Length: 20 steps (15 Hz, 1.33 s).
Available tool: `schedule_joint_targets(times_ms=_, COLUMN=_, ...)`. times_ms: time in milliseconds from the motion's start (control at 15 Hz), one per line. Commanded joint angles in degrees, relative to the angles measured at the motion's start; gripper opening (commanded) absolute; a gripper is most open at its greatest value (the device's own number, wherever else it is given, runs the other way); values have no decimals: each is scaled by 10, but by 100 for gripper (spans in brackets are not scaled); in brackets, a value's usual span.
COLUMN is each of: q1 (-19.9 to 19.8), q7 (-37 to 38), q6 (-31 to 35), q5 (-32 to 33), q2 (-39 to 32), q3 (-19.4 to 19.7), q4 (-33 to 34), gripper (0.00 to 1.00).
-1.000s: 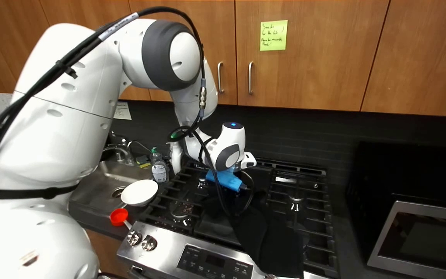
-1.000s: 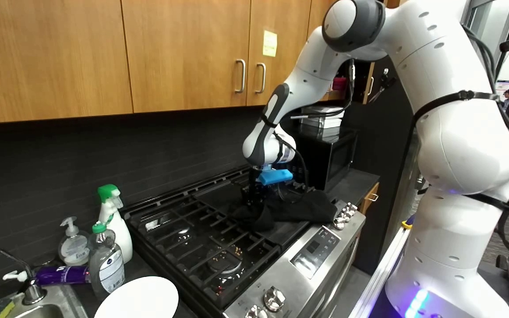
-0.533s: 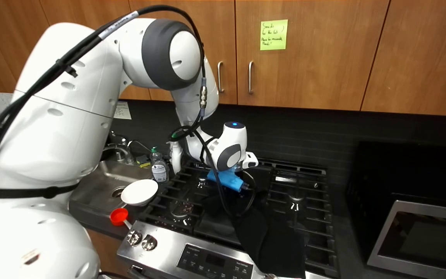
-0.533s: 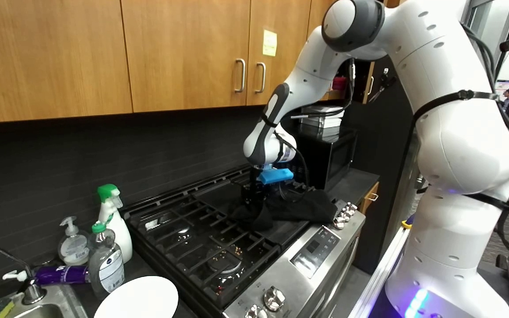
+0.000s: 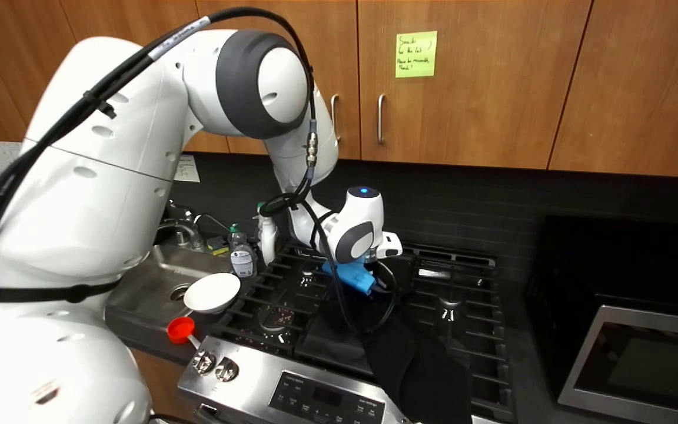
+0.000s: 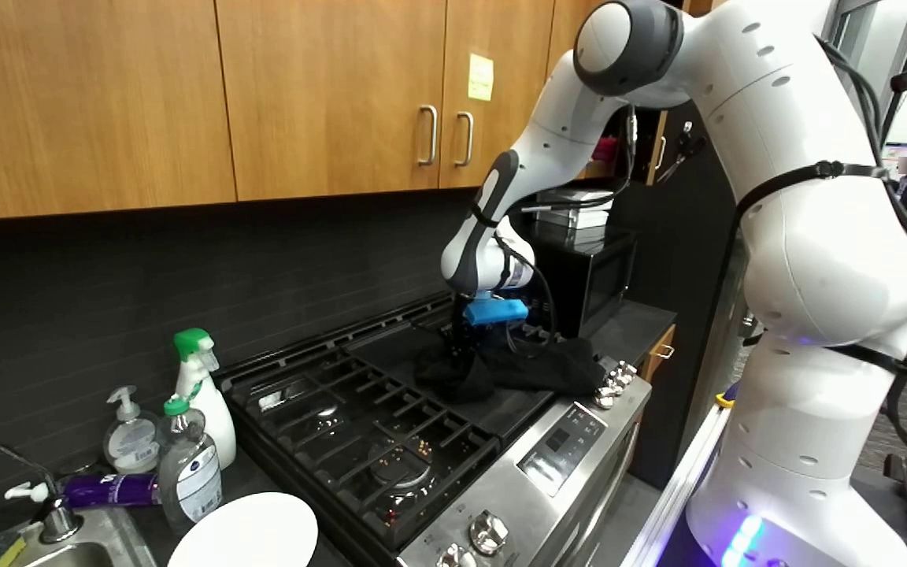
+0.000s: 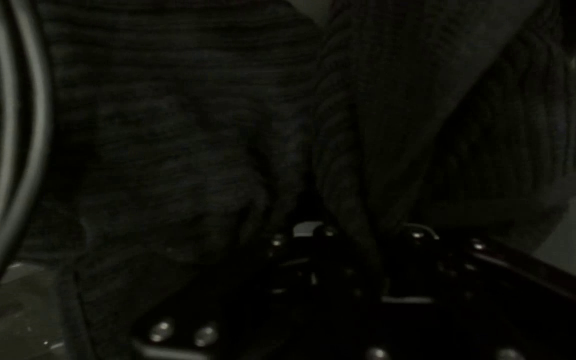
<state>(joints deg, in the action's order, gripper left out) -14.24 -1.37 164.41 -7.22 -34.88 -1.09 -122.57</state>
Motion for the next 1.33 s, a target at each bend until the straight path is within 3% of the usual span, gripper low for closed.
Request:
schedule_joint_targets(times_ms=0, q1=-8, q7=-3, q6=18, q5=-17, q2=-11, q3=-3, q4=4, gripper=3)
schedule_joint_targets(times_ms=533, q1=75, q7=-14, q6=-55, q5=63, q2=-85, q3=14, q4=185, gripper=4)
schedule_joint_targets(times_ms=867, q1=89, q7=-34, q6=-88, q5=77, q2=-128, q3=4, q4=263, gripper=4)
schedule_joint_targets(times_ms=1067, q1=71, q7=-33, q6=-72, q5=58, q2=-116, q3=-1, q4=234, gripper=4)
schedule_joint_targets(times_ms=1267, q1=49, q7=-19, q6=-33, q5=27, q2=-84, q3=-2, q4=158, gripper=4)
